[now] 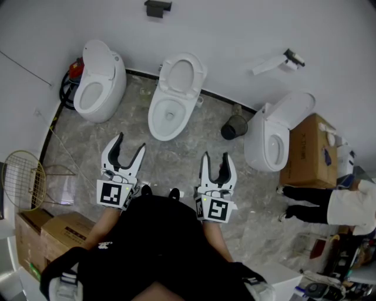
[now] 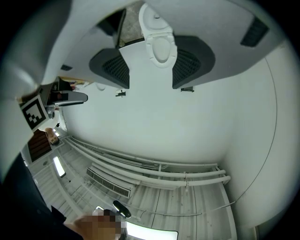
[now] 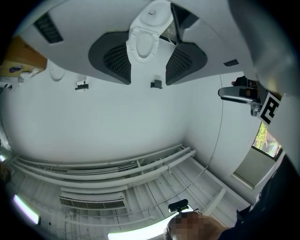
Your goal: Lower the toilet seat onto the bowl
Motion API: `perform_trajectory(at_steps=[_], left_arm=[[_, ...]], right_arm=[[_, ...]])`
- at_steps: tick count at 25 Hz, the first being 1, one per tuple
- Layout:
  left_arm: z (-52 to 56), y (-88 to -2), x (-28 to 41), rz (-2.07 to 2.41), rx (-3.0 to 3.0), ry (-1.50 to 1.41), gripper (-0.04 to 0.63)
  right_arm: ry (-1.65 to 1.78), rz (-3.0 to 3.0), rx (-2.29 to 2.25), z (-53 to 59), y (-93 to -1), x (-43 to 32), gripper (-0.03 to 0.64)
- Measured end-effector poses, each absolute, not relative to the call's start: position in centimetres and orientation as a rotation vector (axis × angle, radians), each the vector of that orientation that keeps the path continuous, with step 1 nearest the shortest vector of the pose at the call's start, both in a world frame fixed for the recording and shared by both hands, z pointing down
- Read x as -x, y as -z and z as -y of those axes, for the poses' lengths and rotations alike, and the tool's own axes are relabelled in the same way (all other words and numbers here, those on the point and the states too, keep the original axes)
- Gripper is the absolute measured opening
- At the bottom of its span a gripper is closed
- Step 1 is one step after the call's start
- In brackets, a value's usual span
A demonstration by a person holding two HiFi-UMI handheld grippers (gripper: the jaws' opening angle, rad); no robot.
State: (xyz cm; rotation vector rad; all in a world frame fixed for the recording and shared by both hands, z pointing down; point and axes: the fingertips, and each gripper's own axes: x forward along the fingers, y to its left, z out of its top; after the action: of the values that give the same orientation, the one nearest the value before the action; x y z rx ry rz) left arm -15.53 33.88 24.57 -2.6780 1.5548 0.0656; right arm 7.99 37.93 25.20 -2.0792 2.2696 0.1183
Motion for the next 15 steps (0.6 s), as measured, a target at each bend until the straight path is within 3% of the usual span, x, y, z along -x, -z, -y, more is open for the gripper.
perform_trajectory(at_steps=[7, 15], left_arm=[[-33.91, -24.53, 15.12, -1.516, 2.671, -0.026, 0.362], [-33.96, -24.59, 15.26, -1.498, 2.660, -0.016, 0.509]], right_arm=[[-0.118, -2.314, 2.037, -37.78, -25.18, -7.35, 0.333], [-0.106, -2.328, 2.031, -37.86, -25.71, -6.99, 0.399]])
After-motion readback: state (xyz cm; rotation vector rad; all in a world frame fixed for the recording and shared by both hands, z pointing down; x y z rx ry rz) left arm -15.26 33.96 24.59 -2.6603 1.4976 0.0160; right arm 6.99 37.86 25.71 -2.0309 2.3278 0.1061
